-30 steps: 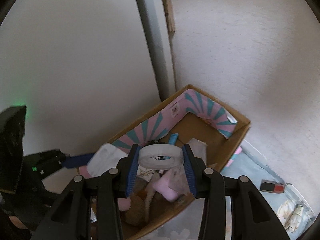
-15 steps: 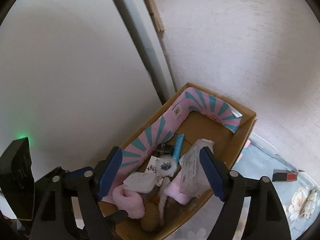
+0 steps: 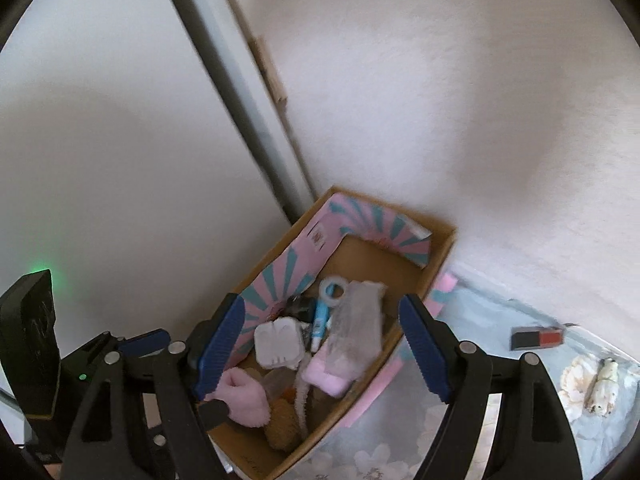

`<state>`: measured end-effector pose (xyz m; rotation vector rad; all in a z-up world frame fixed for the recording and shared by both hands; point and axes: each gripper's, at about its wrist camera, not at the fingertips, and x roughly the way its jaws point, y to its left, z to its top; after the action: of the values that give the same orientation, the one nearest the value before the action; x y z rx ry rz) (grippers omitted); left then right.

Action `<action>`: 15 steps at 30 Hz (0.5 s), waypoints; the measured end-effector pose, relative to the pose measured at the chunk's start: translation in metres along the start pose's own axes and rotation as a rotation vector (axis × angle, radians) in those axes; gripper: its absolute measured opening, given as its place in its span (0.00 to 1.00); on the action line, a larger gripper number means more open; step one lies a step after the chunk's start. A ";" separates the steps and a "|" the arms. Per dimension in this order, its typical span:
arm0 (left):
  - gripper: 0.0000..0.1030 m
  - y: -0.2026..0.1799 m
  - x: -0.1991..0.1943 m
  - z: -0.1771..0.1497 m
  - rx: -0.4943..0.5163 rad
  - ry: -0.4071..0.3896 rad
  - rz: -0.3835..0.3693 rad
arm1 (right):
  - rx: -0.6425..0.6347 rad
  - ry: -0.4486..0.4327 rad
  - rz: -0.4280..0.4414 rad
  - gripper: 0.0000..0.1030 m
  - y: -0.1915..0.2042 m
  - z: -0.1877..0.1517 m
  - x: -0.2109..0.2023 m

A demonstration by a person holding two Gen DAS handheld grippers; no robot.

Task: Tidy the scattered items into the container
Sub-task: 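Carry earphone case and white ring into the cardboard box and release both, then move both tools back over the tray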

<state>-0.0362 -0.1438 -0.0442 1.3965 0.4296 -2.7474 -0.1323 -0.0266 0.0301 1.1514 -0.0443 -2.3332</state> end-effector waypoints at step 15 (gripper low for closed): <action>1.00 -0.094 0.008 0.018 0.115 -0.034 -0.171 | 0.150 -0.136 -0.206 0.99 -0.090 -0.043 -0.103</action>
<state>-0.0693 -0.0574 -0.0193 1.3957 0.4142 -2.9728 -0.0898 0.1080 0.0545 1.1112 -0.1594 -2.6274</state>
